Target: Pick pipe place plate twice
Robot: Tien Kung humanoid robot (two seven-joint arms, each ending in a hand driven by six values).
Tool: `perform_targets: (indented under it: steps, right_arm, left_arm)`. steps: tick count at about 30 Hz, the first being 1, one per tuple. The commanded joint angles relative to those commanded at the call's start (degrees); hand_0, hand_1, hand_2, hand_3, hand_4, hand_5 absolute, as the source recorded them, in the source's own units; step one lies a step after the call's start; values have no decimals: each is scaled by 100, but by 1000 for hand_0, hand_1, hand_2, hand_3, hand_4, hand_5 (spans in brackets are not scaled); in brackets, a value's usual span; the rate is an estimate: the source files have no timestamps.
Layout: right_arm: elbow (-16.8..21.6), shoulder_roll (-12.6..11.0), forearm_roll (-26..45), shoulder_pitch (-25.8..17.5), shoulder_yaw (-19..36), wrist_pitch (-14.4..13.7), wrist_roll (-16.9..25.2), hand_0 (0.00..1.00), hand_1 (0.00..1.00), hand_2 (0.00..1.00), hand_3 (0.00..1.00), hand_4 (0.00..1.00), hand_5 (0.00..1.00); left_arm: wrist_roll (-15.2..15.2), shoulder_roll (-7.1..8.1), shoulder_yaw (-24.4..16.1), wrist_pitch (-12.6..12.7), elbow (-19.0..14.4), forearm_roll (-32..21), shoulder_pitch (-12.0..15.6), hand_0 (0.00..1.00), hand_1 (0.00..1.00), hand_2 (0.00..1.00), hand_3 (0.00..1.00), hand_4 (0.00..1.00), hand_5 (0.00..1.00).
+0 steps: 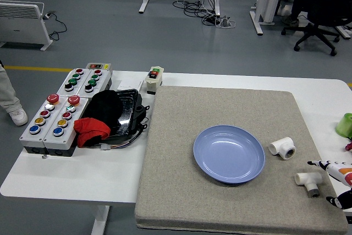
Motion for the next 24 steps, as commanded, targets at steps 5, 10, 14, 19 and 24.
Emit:
perform_targets:
  steps: [5,10,14,19,24]
  right_arm:
    - [-39,51,17,54,-31,14,-9,998,971,998,998,759,2]
    - [-152,146,13,160,-106,43,-31,998,971,998,998,759,2]
    - [-251,206,-16,240,-167,68,-47,998,972,998,998,767,2]
    - [-396,279,-99,311,-178,73,-46,998,950,998,998,774,2]
    - [-437,297,-155,354,-175,107,-37,964,862,922,917,763,2]
  left_arm:
    - [4,-1,-4,0,0,8,-1,625,571,575,592,283,998]
    - [1,-2,-3,0,-1,5,2,625,571,575,592,283,998]
    - [0,-5,0,0,-1,5,-1,625,569,575,595,283,998]
    - [-3,-6,7,1,-3,-3,-8,625,569,575,595,284,998]
    - [-1,-8,4,2,-3,-5,-12,625,570,575,595,284,998]
